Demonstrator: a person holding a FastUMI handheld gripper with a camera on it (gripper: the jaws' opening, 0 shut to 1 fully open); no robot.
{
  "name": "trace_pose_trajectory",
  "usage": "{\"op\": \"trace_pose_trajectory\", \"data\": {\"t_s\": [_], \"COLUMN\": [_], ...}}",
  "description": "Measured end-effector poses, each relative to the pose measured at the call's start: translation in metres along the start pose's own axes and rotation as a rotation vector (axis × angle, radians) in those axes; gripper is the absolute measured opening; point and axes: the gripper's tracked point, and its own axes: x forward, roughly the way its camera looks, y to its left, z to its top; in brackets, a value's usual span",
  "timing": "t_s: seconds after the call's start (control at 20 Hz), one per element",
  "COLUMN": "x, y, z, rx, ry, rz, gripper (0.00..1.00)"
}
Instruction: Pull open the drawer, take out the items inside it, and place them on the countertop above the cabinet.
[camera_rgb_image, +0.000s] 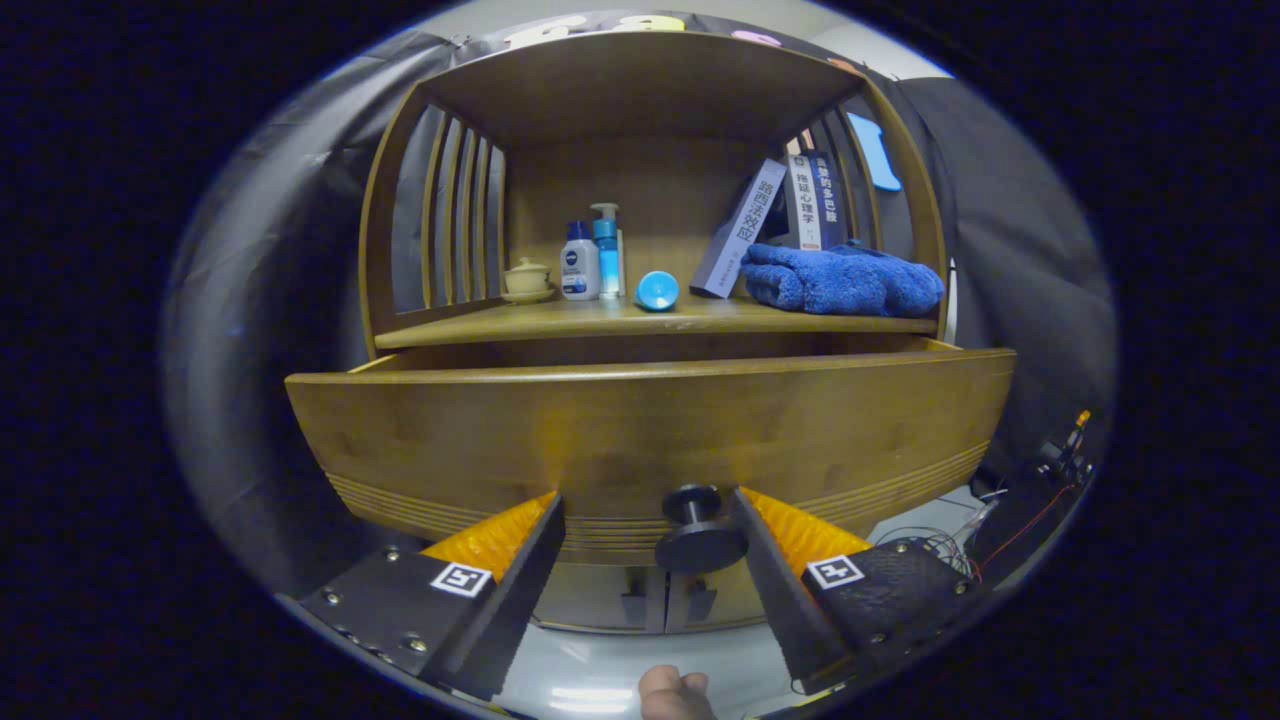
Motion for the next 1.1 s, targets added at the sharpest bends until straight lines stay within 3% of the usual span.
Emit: {"op": "trace_pose_trajectory", "data": {"t_s": [0.8, 1.1], "x": [0.042, 0.069], "y": [0.002, 0.004], "z": [0.008, 0.018], "rx": [0.032, -0.028], "ry": [0.003, -0.041], "rz": [-0.006, -0.023], "gripper": [0.99, 0.99]}}
